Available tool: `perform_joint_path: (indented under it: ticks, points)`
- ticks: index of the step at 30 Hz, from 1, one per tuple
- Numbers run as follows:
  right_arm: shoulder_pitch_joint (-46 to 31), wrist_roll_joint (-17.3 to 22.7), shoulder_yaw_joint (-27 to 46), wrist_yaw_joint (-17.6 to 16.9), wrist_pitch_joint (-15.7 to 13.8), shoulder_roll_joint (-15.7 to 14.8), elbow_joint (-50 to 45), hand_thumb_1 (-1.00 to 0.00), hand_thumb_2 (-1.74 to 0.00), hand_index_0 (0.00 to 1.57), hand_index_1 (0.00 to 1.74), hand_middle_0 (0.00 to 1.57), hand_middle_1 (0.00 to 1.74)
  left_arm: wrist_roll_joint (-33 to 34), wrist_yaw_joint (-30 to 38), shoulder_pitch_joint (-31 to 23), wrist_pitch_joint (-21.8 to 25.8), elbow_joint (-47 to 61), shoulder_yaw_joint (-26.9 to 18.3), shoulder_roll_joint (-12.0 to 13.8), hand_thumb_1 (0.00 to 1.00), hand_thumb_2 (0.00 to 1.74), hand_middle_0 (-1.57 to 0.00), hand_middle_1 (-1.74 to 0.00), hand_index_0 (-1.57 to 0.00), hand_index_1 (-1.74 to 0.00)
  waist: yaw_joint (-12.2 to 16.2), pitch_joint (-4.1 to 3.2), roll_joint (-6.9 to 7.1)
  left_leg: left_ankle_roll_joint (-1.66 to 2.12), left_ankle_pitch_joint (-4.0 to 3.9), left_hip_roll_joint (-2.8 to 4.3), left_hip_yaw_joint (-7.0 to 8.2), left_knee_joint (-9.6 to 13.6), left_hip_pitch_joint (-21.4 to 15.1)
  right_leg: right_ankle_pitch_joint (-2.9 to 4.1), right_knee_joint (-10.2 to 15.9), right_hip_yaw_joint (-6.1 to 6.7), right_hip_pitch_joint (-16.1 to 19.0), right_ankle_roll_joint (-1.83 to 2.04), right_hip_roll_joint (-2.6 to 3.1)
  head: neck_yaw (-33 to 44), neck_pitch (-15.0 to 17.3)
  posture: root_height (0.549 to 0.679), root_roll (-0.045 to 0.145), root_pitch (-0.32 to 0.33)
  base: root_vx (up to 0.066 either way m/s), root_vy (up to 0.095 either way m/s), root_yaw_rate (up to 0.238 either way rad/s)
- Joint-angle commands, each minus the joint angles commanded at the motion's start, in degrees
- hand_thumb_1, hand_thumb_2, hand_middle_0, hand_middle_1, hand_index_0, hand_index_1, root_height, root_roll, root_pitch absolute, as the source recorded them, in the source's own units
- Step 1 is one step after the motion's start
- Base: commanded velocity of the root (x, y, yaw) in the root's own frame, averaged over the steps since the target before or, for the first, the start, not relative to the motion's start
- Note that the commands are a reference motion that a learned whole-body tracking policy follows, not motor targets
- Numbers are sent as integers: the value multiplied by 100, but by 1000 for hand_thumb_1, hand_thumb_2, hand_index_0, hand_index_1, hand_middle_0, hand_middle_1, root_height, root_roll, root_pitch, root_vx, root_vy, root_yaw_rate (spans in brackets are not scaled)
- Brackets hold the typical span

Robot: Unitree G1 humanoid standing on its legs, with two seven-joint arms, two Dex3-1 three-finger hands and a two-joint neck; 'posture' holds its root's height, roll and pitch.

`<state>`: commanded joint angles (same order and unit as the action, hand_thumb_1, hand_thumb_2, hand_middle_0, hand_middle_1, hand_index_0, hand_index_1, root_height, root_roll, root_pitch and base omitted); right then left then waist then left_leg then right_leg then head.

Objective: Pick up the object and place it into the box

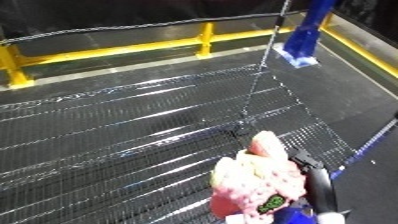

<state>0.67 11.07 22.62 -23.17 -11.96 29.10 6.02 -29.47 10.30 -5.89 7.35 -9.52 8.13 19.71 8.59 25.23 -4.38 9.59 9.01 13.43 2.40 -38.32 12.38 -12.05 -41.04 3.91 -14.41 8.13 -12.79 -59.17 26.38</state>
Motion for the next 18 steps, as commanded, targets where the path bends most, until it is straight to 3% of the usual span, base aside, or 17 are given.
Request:
perform_joint_path:
  ticks: [5,10,18]
  points:
    - [-335,251,432,-130,-128,-139,169,-1000,-1740,1570,1740,1570,1740,-11,13,42,-12,-106,80,-35,1000,1740,-1570,-1740,-1570,-1740,300,-67,-28,4,63,15,80,-58,-73,46,73,89,39,-18,30,-542,380,634,67,-226,2,24,-176]
    - [-539,796,804,-195,-364,-354,481,-1000,-1740,1570,1740,1570,1740,-48,51,110,17,-266,169,-75,1000,1740,-1570,-1740,-1570,-1740,613,-138,-62,15,116,28,183,-80,-135,75,144,197,35,-36,84,-855,666,636,76,-221,5,32,-193]
    - [-572,1877,1220,-147,-779,-582,1287,-1000,-1740,1570,1740,1570,1740,-70,16,176,117,-383,272,-70,1000,1740,-1570,-1740,-1570,-1740,1032,-211,-210,65,159,38,395,-33,-229,123,275,364,-5,-56,129,-965,709,641,91,-203,2,36,-171]
